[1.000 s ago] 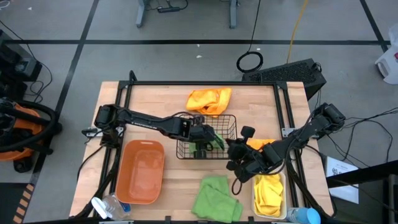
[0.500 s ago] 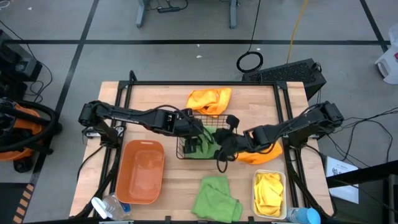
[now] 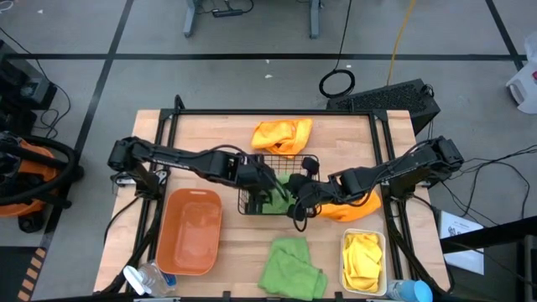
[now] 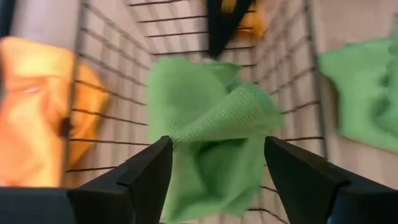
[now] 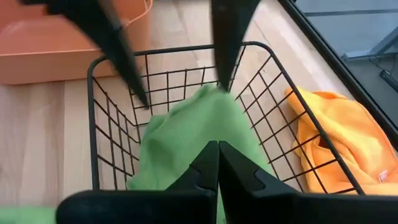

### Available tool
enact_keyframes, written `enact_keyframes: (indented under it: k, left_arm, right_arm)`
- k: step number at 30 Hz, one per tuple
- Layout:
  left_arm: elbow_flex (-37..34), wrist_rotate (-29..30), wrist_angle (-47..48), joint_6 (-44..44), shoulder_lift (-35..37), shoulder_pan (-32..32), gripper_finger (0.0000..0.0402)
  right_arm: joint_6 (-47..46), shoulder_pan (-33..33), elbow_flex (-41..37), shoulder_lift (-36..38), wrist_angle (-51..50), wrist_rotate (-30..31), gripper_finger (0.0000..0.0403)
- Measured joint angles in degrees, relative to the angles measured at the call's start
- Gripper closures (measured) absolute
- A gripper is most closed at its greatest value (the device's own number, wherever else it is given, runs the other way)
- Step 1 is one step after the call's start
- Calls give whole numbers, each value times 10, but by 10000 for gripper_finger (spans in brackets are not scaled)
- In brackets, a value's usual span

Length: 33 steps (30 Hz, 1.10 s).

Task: Sort microfiber towel by color & place in baskets
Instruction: Put the top green microfiber cloth into the black wire basket

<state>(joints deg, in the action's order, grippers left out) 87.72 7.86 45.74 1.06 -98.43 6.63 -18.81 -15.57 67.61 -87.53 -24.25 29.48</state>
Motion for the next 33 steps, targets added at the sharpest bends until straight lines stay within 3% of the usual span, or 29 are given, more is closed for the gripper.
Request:
enact_keyframes:
  k: [3, 7, 10, 19, 29, 33]
  left_arm:
    - [0, -1, 9, -1, -6, 3, 129]
    - [0, 76, 56, 54, -3, 3, 119]
    - [0, 88, 89, 86, 10, 12, 120]
    - [0, 99, 51, 75, 4, 53, 112]
    - [0, 71, 71, 69, 28, 67, 87]
    - [0, 68, 43, 37, 29, 66, 87]
  right_arm:
    - [0, 2, 0, 0, 0, 1, 403]
    - [-30, 10, 0, 0, -12, 3, 403]
    - [-44, 22, 0, -7, -12, 4, 403]
    - [-43, 39, 0, -61, 17, 0, 403]
    - [-13, 39, 0, -71, 78, -107, 403]
    - [6, 45, 0, -71, 117, -115, 403]
